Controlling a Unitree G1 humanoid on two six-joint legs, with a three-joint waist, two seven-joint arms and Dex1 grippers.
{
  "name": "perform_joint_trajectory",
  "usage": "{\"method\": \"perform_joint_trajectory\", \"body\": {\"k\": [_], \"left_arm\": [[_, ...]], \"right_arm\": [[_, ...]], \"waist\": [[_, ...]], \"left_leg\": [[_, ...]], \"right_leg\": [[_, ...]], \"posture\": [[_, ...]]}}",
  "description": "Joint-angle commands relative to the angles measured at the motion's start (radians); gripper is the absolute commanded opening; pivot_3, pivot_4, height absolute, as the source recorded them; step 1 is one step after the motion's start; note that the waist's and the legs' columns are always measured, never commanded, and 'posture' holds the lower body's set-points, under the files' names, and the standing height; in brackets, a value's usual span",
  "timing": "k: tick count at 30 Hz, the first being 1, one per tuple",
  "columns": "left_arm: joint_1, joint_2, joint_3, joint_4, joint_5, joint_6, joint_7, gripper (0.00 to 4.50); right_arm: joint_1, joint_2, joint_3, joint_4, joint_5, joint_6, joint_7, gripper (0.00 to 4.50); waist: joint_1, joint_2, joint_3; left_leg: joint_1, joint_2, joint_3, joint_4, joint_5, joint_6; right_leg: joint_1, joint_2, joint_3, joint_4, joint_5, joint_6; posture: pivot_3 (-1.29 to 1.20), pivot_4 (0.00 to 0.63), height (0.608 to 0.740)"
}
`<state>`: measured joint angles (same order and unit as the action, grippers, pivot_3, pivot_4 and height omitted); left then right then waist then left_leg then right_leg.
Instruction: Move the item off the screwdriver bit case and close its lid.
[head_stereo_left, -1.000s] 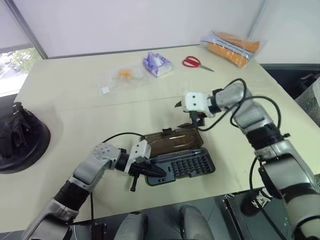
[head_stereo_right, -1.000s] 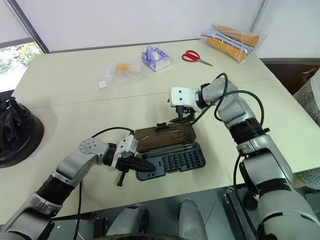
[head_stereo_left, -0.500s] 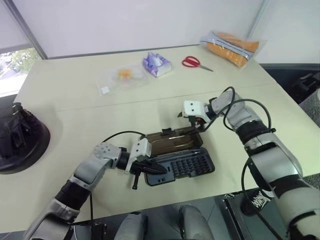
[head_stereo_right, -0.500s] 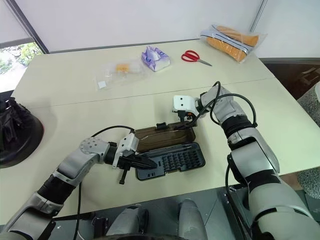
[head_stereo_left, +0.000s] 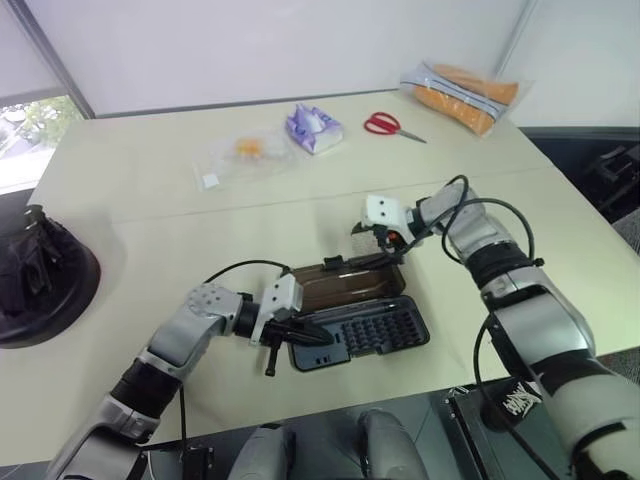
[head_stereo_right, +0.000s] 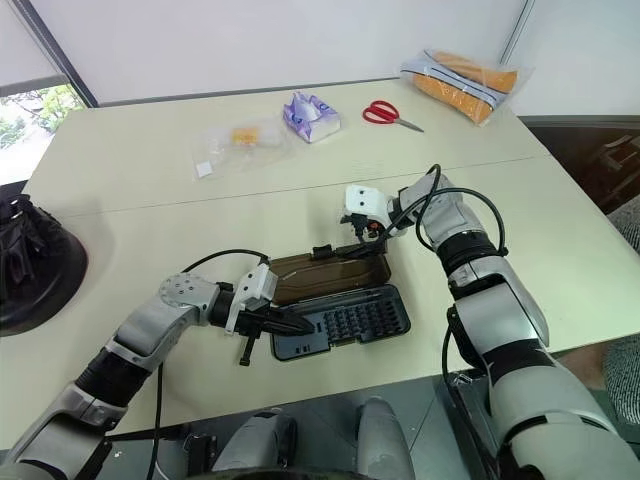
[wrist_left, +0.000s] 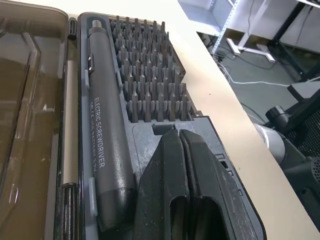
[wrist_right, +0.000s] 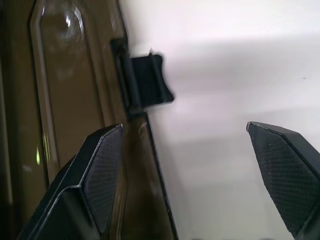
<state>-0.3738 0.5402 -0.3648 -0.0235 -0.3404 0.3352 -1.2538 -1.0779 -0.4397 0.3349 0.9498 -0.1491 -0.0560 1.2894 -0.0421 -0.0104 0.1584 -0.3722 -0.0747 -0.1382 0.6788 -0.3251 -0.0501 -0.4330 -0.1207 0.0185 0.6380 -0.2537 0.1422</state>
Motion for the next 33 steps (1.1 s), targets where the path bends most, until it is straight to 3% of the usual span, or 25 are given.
{"method": "perform_joint_trajectory", "body": {"k": [1,5,6,23,33], "left_arm": [[0.008,0.008,0.021,0.030,0.040,0.009,0.047,0.00],[0.007,0.006,0.020,0.027,0.037,0.012,0.058,0.00],[0.007,0.004,0.020,0.026,0.037,0.012,0.061,0.00],[0.001,-0.018,0.043,0.048,0.041,0.007,0.090,0.00],[-0.003,-0.039,0.141,0.024,-0.030,0.099,0.169,0.00]], "right_arm": [[0.009,0.012,-0.024,-0.009,0.014,0.014,-0.008,2.21],[0.021,0.019,-0.015,-0.003,-0.002,0.016,-0.021,0.16],[0.024,0.019,-0.012,-0.002,-0.008,0.017,-0.023,0.07],[0.070,0.024,0.042,-0.019,-0.076,-0.032,0.015,0.07],[0.148,-0.018,0.019,-0.255,-0.063,0.012,-0.007,0.07]], "waist": [[0.000,0.000,0.000],[-0.002,0.000,0.000],[-0.002,0.000,-0.001],[-0.003,0.003,-0.003],[-0.002,0.003,-0.003]], "left_leg": [[0.000,0.000,0.000,0.000,0.000,0.000],[0.000,0.000,0.000,0.001,0.000,0.000],[0.001,0.000,0.000,0.001,0.000,0.000],[0.005,0.001,0.001,0.001,0.000,0.000],[0.005,0.000,0.001,0.000,0.000,0.000]], "right_leg": [[0.000,0.000,0.000,0.000,0.000,0.000],[0.000,0.000,0.000,0.001,0.000,0.000],[0.000,0.000,0.000,0.002,0.000,0.000],[0.002,0.001,0.001,0.005,0.000,0.000],[0.002,0.001,0.001,0.006,0.000,0.000]], "posture": [[0.00,0.150,0.740],[0.00,0.150,0.740],[0.00,0.150,0.740],[0.00,0.150,0.740],[0.00,0.150,0.740]]}}
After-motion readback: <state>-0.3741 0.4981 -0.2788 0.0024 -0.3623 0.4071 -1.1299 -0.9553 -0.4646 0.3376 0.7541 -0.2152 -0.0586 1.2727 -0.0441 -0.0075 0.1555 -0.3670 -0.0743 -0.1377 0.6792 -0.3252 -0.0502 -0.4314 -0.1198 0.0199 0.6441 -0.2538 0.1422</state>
